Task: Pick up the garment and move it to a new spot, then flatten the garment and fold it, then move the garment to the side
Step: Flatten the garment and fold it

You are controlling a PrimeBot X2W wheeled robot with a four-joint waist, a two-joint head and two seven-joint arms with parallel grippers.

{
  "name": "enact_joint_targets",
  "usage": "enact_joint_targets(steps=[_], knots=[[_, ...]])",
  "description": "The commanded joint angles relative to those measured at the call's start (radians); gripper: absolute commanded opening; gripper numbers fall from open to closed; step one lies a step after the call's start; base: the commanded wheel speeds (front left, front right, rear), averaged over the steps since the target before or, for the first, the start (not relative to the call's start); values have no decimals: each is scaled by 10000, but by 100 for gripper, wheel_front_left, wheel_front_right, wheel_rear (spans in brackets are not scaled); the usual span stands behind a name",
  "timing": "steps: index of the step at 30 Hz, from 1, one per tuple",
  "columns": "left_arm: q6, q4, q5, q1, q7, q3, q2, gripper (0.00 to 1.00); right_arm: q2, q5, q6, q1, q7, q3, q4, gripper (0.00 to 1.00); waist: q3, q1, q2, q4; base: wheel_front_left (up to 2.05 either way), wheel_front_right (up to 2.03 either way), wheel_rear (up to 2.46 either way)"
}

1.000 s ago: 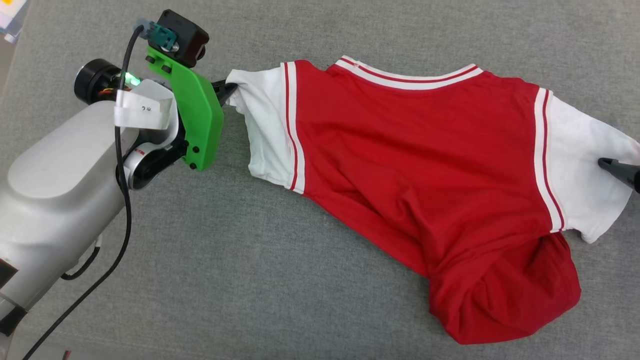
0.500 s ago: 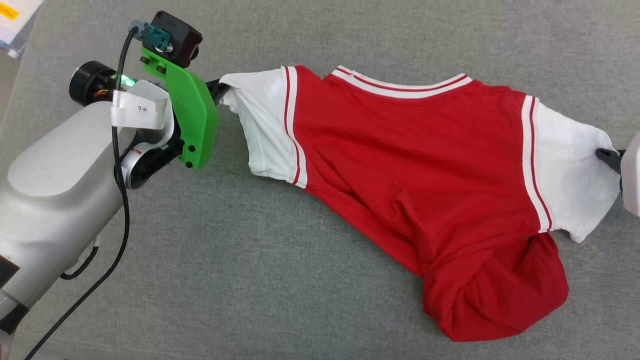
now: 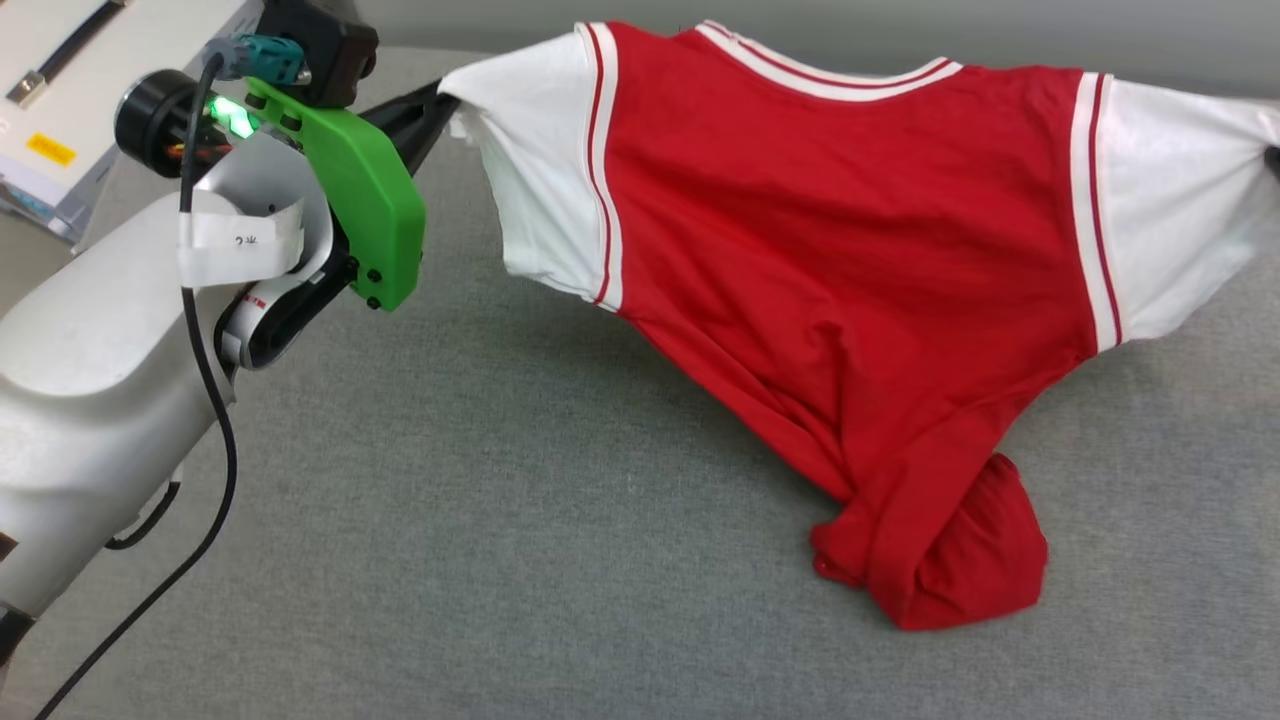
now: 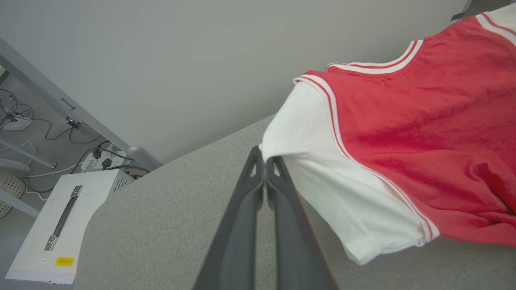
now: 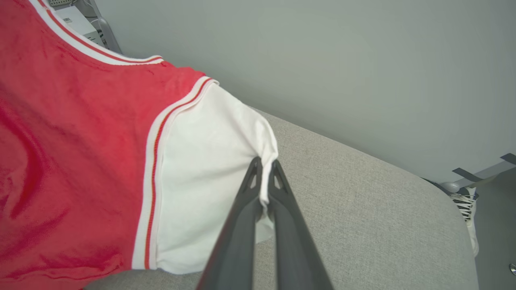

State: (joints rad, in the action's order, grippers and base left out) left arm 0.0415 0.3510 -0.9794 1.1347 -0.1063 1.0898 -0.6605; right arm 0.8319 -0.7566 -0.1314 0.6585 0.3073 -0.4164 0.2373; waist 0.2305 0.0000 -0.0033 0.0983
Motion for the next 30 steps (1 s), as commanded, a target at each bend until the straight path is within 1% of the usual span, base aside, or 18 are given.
enact_joint_targets(steps=[1,4,8,13,16,19,23,30], knots=[[-141,-157,161,275,145,-85,-113,0,29,136,7,75,-229,178,-172,0,-468,0,33,-184,0,0,0],[-276,-468,343,518,272,-186,-201,0,88,342,7,154,-435,500,-545,0,-675,0,33,-246,0,0,0],[-407,-731,614,1005,347,-311,-206,0,1,795,7,529,-613,1064,-984,0,-791,0,33,-341,0,0,0],[-397,-703,1090,1949,331,-376,56,0,-201,1448,7,1485,-239,1339,-1326,0,-507,0,33,-461,0,0,0],[-332,-426,1272,2603,363,-490,328,0,-353,1823,7,2290,-55,1349,-1233,0,-164,0,33,-539,0,0,0],[-217,116,1506,3445,490,-655,616,0,-502,2255,7,3381,39,1112,-835,0,339,0,33,-646,0,0,0],[-12,1010,1753,4534,742,-868,1010,0,-789,2791,7,4956,-107,741,53,0,1013,0,33,-789,0,0,0],[224,2632,2392,6369,1500,-1068,1576,0,-1325,3600,7,7635,-964,123,1793,0,2019,0,33,-882,0,0,0]])
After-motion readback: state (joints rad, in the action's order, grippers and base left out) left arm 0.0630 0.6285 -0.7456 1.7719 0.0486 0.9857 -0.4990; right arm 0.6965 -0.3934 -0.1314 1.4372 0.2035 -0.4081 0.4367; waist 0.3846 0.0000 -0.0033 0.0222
